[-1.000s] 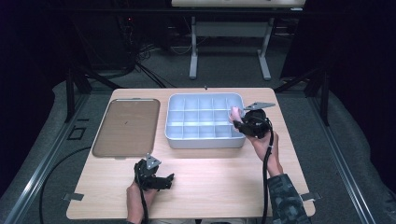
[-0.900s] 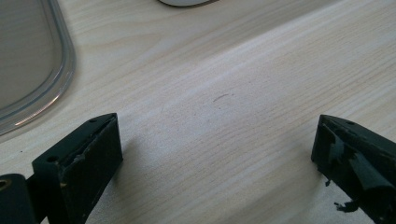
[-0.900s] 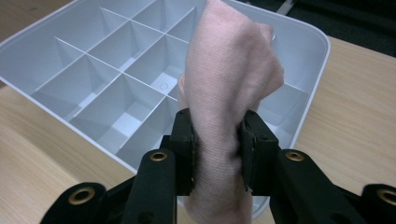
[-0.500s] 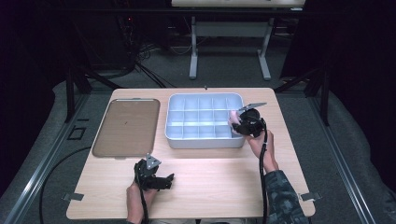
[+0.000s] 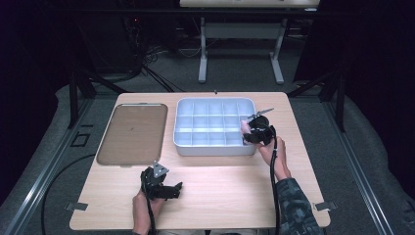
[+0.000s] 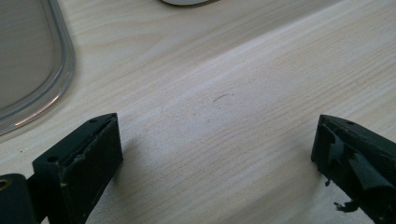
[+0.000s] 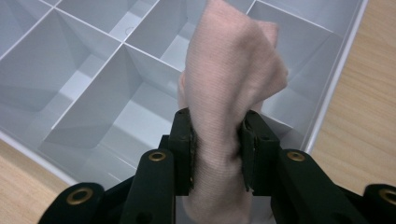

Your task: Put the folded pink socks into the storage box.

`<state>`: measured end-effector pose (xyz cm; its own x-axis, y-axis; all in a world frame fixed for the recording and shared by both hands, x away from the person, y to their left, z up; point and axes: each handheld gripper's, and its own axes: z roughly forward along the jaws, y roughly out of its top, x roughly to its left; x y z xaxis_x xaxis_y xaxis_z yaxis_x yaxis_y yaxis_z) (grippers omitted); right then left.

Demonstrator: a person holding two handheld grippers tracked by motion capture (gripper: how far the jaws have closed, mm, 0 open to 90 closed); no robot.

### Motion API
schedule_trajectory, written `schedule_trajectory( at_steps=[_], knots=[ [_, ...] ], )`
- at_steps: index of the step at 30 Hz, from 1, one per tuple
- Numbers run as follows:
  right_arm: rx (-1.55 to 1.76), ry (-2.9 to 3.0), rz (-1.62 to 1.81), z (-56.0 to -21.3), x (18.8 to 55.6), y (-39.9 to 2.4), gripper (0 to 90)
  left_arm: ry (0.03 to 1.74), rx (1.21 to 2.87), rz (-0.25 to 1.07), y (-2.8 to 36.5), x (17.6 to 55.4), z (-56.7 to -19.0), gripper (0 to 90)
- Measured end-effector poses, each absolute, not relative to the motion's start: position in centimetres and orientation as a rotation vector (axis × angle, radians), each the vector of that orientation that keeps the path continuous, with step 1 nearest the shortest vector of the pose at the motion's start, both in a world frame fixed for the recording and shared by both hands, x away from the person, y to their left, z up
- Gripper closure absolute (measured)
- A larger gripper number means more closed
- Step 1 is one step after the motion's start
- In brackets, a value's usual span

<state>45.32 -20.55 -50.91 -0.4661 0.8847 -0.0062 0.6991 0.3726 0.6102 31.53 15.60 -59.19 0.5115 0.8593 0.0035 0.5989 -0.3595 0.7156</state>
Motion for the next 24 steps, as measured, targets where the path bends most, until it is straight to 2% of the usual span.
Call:
schedule_trajectory(
  at_steps=[18, 24],
  knots=[
    [1.396, 2.400, 0.657, -51.00, 45.45, -20.02, 66.7, 1.182, 2.094, 0.505, 15.59, 31.56, -59.17, 1.6],
    [1.410, 2.431, 0.695, -50.70, 45.32, -20.44, 57.3, 1.182, 2.094, 0.504, 15.59, 31.57, -59.17, 1.6]
  ],
)
